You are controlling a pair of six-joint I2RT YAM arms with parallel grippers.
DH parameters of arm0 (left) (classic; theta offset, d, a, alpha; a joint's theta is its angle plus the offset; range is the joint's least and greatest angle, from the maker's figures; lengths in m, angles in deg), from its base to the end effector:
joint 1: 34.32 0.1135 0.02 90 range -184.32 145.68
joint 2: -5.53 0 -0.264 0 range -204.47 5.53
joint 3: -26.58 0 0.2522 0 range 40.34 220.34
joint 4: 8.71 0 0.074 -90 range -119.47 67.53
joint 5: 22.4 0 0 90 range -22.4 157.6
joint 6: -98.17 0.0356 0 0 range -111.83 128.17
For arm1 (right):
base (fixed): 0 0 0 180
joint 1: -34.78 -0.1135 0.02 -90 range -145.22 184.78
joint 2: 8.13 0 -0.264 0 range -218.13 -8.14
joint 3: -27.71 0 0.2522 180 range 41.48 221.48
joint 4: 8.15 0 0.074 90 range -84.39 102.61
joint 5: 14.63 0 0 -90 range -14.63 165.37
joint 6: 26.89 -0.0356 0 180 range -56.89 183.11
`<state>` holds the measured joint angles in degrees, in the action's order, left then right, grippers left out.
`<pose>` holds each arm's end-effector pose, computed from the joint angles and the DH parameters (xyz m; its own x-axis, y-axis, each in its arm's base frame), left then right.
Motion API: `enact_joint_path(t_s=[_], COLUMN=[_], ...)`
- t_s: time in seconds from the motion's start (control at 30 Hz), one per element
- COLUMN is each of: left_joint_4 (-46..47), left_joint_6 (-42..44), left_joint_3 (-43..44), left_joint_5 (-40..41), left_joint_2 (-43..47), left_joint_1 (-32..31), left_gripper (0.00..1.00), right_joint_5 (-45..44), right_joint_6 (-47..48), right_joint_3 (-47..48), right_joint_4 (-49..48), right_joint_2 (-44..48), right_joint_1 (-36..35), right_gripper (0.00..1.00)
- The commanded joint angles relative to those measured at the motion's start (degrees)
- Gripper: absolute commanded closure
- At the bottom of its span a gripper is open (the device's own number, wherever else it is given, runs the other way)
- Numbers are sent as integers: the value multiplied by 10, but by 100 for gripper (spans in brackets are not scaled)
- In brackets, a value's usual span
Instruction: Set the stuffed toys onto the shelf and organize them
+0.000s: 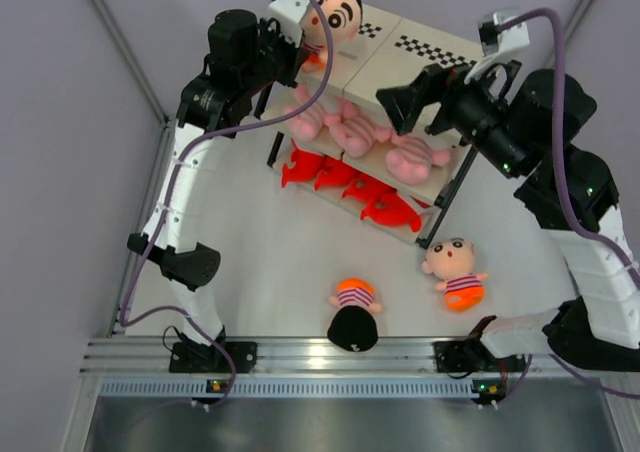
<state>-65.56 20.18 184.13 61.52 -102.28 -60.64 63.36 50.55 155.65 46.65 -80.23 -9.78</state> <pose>0.3320 -0.1684 0.5438 0.0028 0.2294 -0.9733 0.5465 0.8148 0.1937 0.1401 0.1275 0.5754 -0.1044 0.1957 -0.9751 -0.5280 0.8200 0.2211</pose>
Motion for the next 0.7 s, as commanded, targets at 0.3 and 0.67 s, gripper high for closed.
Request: enact_joint_path(t_s=[0.3,0.67], left_joint_4=[15,14], left_joint_6=[3,1], left_joint_3=[-37,-61], left_joint_5=[-4,-38], left_joint_2=[66,81], left_joint_1=[-16,-22], left_gripper=[100,100], right_joint_5=[164,197], right_joint_6=[-25,-126], right_joint_3=[126,126], right_joint_4=[-236,-311], right_joint_2=[-196,-238], right_joint_1=[80,123], right_gripper=[3,28])
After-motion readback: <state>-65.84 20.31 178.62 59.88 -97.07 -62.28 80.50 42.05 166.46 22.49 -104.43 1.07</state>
